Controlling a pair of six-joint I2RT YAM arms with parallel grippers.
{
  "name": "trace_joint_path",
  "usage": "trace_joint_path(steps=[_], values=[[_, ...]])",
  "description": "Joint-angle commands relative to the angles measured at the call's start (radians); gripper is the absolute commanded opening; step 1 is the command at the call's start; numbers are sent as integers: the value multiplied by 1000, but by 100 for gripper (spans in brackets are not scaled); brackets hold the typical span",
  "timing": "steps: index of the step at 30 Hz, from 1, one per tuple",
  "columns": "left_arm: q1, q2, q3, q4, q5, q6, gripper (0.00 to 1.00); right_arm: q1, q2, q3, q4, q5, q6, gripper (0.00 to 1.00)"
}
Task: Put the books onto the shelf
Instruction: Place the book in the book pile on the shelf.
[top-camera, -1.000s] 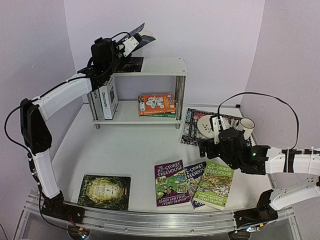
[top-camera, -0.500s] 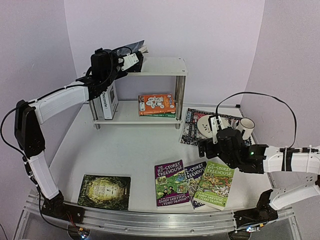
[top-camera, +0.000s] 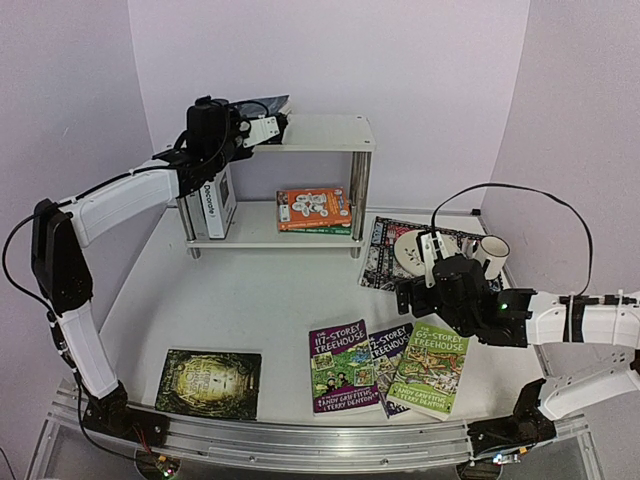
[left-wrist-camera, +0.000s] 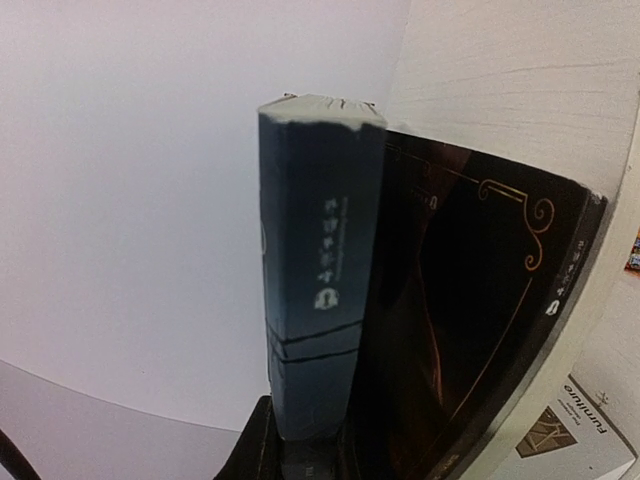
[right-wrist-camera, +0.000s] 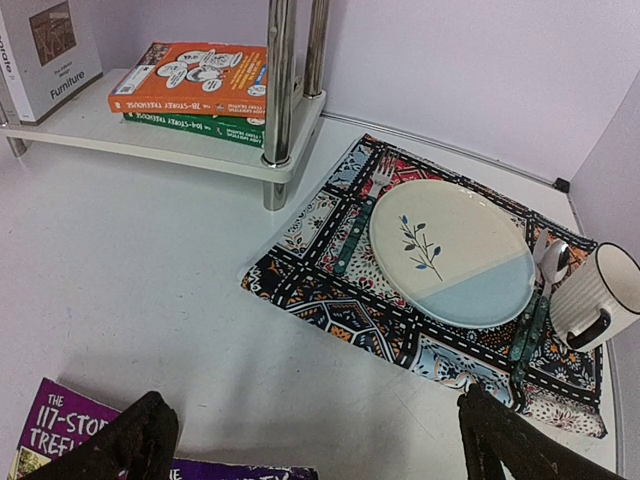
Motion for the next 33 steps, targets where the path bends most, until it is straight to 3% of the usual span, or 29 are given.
trace_joint_path(steps=[1, 3, 7, 12, 16, 18, 33], values=[[5, 4, 93, 60, -36, 18, 3, -5, -27, 22, 10, 21, 5, 98], [5, 8, 96, 58, -33, 13, 5, -4, -32, 19, 10, 21, 6, 98], [3, -9, 92, 38, -13, -26, 28, -5, -41, 12, 10, 21, 10, 98], [2, -20, 141, -73, -7, -86, 43, -5, -45, 8, 10, 19, 14, 98], [2, -43, 155, -160, 5, -120, 74, -5, -43, 11, 10, 16, 15, 98], [2, -53, 151, -190, 12, -129, 84, -6, -41, 13, 10, 13, 17, 98], [-48, -136, 91, -256, -27, -194, 90, -5, -22, 20, 8, -5, 23, 98]])
